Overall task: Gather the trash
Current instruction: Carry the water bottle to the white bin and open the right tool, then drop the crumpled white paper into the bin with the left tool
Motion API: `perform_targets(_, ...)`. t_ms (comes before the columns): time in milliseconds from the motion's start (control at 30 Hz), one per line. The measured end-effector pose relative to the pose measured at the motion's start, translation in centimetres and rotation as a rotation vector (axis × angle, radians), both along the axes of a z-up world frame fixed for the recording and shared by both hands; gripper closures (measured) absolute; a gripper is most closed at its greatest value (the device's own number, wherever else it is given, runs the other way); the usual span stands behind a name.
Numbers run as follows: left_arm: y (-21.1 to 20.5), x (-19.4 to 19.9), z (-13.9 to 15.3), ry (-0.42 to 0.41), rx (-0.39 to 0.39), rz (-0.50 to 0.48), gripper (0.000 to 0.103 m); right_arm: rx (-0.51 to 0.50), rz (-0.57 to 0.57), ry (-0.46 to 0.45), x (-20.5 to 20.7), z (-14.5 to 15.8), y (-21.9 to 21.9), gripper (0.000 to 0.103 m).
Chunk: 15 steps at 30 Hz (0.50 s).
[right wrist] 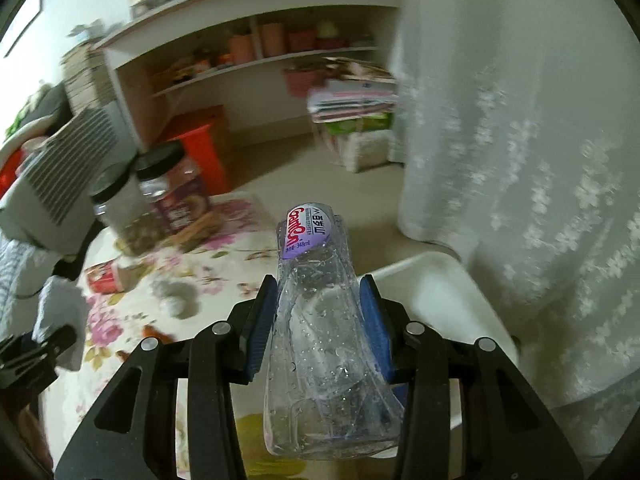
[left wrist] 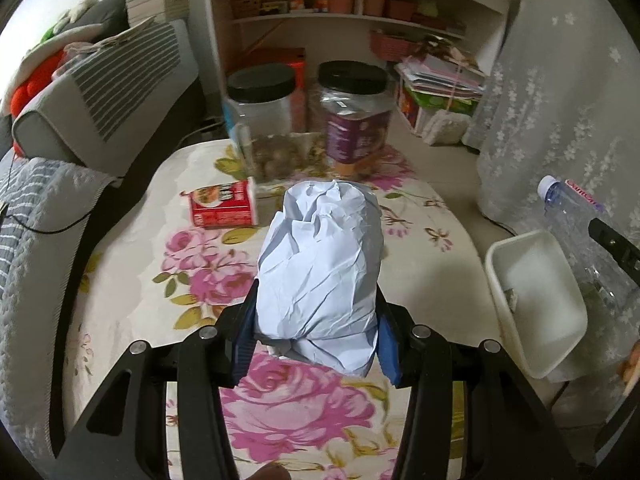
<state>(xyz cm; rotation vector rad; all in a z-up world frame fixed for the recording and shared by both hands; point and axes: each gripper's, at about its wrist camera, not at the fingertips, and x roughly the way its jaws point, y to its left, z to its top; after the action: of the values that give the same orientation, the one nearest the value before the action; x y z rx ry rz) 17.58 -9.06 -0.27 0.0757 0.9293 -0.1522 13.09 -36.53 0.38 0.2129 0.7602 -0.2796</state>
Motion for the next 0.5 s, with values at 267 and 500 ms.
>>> perform_targets(267,-4.6,-1.3,1.0,-0.021,-0.013,-0.074,0.054,0.008,-0.122,0.029,-1.5,-0.2,-4.2,0.058)
perform_targets(500,-9.1,-2.7,1.1,-0.031,-0.019,-0.148,0.054,-0.018,-0.228,-0.009,-4.1,1.6,-7.5,0.016)
